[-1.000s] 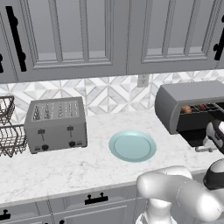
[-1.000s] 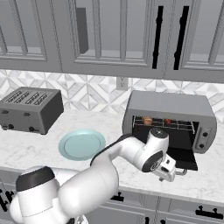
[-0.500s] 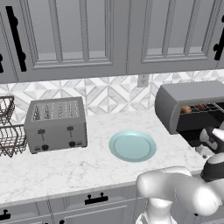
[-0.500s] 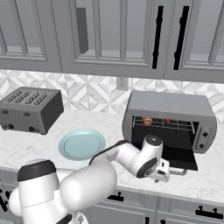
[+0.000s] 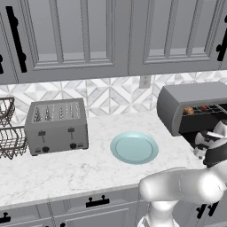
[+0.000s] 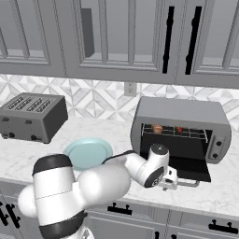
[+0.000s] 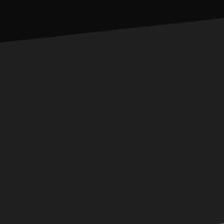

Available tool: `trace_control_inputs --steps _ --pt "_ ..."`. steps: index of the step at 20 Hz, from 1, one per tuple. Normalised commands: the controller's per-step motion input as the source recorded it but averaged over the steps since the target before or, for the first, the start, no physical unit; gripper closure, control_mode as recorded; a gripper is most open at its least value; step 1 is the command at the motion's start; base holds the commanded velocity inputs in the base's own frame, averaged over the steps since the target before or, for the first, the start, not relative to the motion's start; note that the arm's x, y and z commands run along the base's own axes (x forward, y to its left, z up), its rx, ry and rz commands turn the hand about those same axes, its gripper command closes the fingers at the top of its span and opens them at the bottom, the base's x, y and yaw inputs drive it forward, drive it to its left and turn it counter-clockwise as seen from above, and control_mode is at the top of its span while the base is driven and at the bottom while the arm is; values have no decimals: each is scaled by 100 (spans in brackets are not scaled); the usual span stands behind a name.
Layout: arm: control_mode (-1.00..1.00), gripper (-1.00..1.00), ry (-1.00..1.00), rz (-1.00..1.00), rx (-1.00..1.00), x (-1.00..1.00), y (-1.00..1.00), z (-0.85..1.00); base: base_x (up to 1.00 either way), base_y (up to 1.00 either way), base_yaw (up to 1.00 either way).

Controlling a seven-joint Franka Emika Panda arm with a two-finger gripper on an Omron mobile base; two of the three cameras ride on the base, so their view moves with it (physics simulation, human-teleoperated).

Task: Pick up the kebab skewer and baguette bread, and place them inside the toaster oven. Close the toaster oven door and start by setting the timer.

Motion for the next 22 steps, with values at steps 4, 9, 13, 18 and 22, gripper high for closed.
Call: trace_control_inputs --steps 4,9,13,18,22 --pt "-100 -100 -6 0 0 28 9 -17 0 0 0" --pt "-100 -100 -9 0 -1 45 13 -7 0 0 0" --pt "-100 -100 -21 0 -3 58 18 0 0 0 0" --pt "-100 -100 -22 0 -6 97 38 4 0 0 0" --pt "-100 -100 -22 0 -4 100 33 21 0 0 0"
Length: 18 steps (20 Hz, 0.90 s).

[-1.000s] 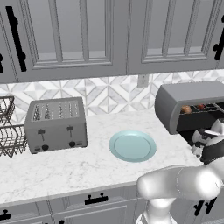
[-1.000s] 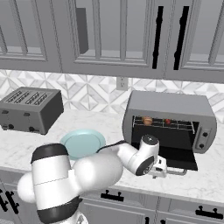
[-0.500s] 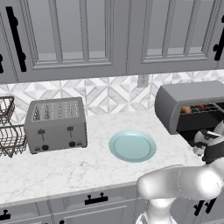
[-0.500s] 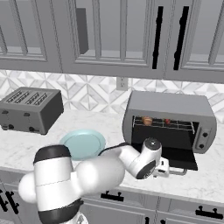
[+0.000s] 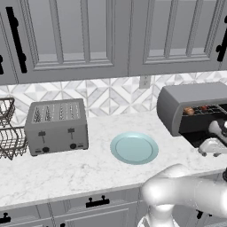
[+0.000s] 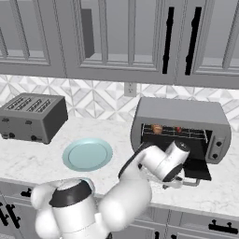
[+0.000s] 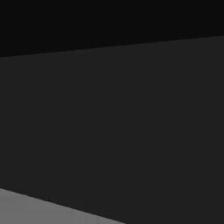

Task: Pick up the kebab skewer and baguette bread, and place them inside the toaster oven. Close the toaster oven door and start by setting the timer.

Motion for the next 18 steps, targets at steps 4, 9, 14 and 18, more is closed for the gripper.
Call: trace_control_inputs --steps 4,9,14,18 --pt "-100 -100 -36 -1 -7 98 53 13 0 0 0" --pt "-100 -100 -60 -1 -15 91 83 0 0 0 0" --pt "-100 -100 -64 -2 -17 97 96 0 0 0 0" --pt "-100 -100 -66 -4 -15 97 96 0 0 0 0"
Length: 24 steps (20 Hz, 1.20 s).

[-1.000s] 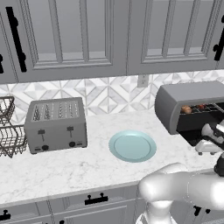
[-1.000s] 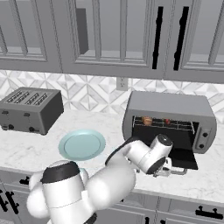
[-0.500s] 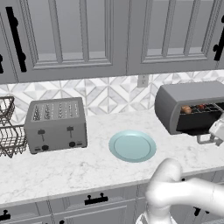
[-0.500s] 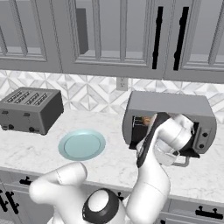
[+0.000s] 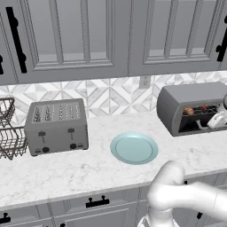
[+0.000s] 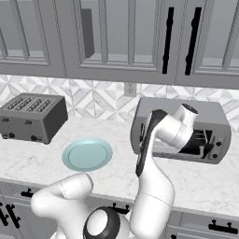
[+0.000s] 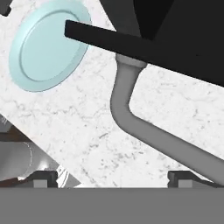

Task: Pick up the kebab skewer and baguette bread, and place them inside the toaster oven. Close the toaster oven door and start by setting the timer.

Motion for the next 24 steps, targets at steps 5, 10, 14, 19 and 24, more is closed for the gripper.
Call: trace_control_inputs --steps 5,10,14,19,24 --pt "-100 -100 -56 -5 -10 95 70 0 0 0 0" --pt "-100 -100 -11 -1 -1 84 3 10 0 0 0" --pt "-100 -100 0 0 0 29 4 -2 0 0 0" --pt "-100 -100 -1 0 0 -5 0 -2 0 0 0" --pt "-100 -100 -13 0 0 -52 0 1 0 0 0"
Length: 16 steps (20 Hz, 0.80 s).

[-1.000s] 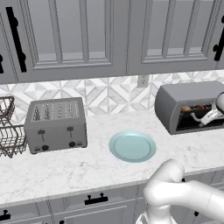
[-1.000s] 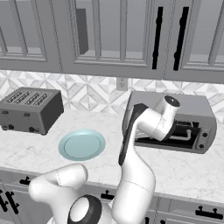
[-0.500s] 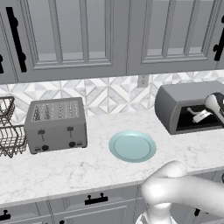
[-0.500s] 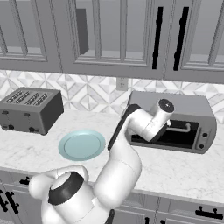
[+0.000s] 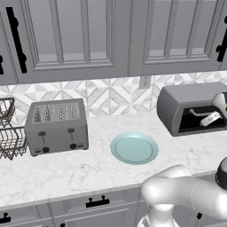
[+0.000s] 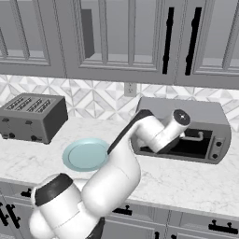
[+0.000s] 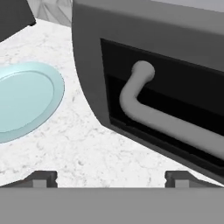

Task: Pick up the kebab skewer and baguette bread, and place them inside the toaster oven. Close the toaster oven door and start by setting the timer.

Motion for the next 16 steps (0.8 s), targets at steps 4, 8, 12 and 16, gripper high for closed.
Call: trace_control_inputs --steps 4,8,12,16 --pt "-100 -100 -21 0 0 -68 -15 16 0 0 0" --pt "-100 -100 -19 0 0 -55 -34 14 0 0 0" --pt "-100 -100 -16 0 0 -29 -44 4 0 0 0" --pt "-100 -100 -17 0 0 -1 -39 0 0 0 0"
